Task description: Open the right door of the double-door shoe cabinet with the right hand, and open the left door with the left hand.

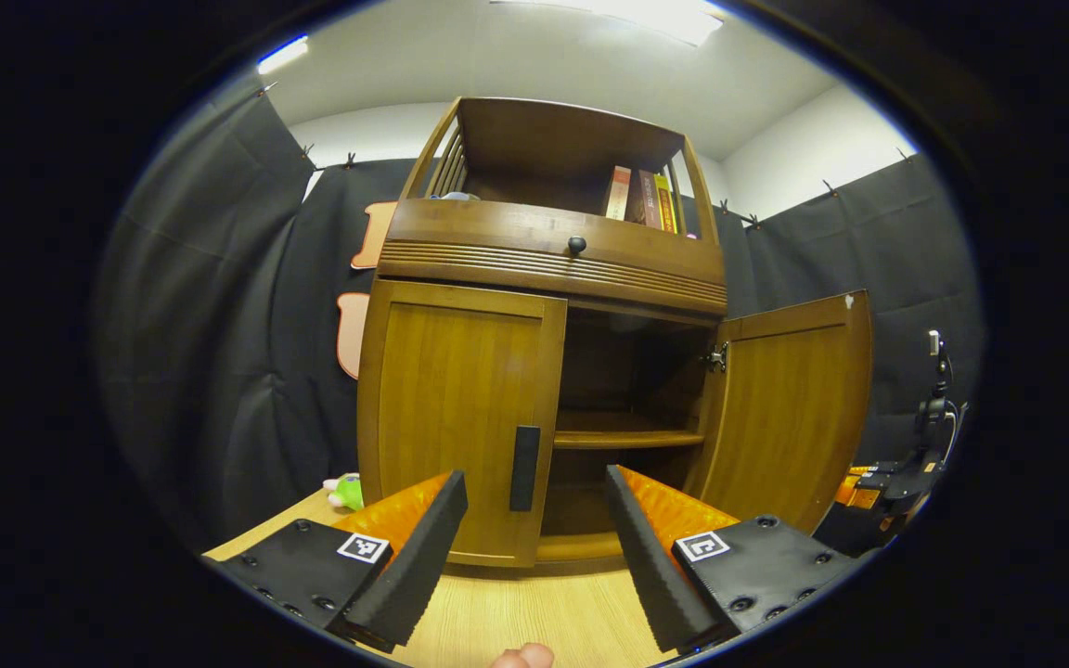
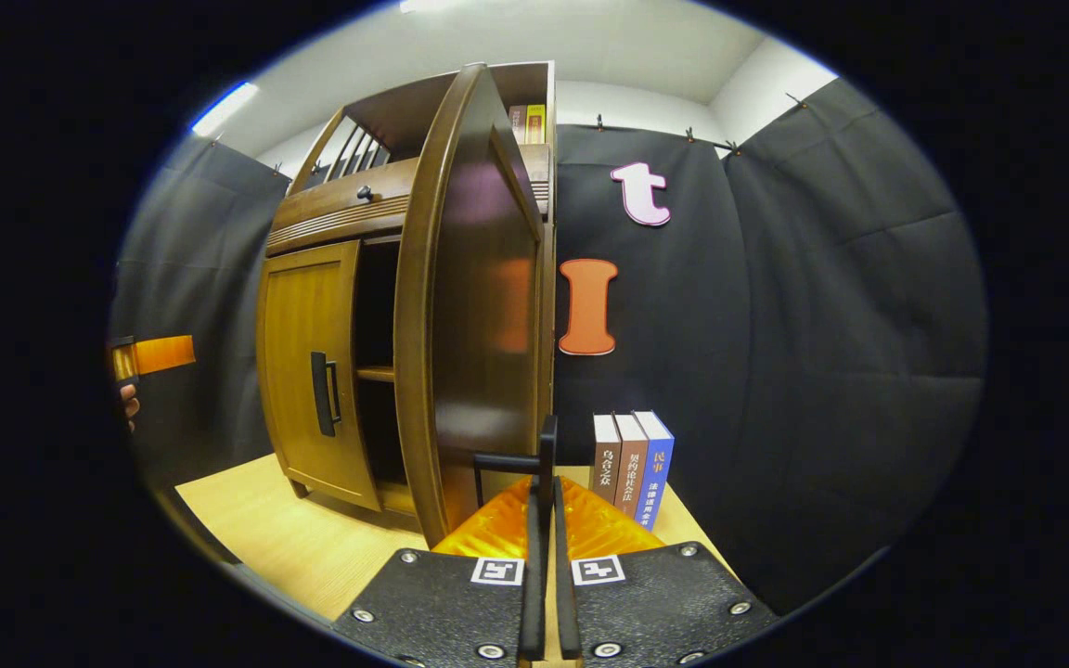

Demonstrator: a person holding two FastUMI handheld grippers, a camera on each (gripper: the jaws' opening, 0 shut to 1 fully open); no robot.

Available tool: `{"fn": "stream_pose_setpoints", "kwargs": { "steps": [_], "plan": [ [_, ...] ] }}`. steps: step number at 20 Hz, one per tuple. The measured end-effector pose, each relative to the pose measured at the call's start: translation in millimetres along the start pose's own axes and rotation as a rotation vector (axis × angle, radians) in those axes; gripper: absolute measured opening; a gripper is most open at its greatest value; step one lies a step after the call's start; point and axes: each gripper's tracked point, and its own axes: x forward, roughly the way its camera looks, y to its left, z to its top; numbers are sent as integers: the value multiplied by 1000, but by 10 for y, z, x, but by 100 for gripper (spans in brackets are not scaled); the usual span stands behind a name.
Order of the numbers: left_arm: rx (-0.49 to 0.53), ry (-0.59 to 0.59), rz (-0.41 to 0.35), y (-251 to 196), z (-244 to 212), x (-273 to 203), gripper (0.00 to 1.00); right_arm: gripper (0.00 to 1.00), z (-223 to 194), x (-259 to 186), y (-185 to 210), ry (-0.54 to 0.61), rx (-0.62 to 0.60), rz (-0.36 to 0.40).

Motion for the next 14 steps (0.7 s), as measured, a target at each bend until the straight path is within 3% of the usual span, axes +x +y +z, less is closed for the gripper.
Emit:
{"fn": "stream_pose_setpoints", "kwargs": {
  "steps": [5,6,7,14],
  "plan": [
    [19,5,19,62,-47,10,94,5,2,16,-150,-1,-4,58],
    [18,4,25,80,-50,-3,94,0,-1,20,-186,-1,0,69],
    [17,2,31,104,-41,-22,94,5,-4,20,-226,-2,9,81],
    [-28,-3,89,280,-139,-120,95,5,-20,58,-424,-8,71,152]
  ]
}}
